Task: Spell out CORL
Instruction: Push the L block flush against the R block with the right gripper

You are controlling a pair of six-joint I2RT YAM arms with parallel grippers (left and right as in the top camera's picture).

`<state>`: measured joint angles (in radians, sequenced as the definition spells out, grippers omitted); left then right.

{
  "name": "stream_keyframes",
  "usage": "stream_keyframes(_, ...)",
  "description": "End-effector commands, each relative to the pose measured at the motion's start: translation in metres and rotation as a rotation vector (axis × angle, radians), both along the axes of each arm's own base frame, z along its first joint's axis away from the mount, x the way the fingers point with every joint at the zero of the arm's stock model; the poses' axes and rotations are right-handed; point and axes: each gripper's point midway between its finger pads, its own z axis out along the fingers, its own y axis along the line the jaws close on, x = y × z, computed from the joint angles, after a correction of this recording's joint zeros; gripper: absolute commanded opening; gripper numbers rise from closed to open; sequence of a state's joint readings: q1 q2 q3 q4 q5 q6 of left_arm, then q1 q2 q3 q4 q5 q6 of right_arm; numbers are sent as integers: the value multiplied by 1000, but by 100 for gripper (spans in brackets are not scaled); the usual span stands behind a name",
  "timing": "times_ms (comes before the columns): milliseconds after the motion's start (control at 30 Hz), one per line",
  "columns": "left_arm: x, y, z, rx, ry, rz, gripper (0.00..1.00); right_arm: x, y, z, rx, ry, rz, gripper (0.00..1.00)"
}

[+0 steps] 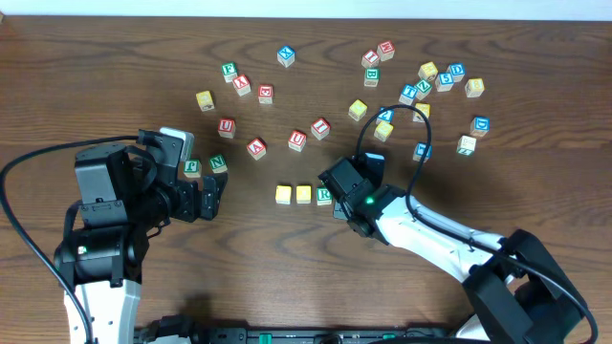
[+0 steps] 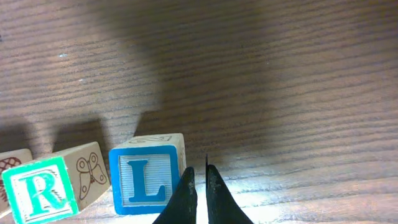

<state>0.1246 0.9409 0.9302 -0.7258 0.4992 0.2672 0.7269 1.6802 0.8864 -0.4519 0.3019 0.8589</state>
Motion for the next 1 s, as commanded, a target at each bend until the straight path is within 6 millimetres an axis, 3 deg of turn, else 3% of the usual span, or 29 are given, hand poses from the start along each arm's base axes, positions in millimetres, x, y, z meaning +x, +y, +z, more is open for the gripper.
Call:
stream_keyframes(0,2,-1,10,4,-31,-16,98,-4,-1,-5,-19,9,16,2)
stream_keyframes(967,2,-1,10,5,-32,-17,98,9,12,-9,-10,-32,97,10)
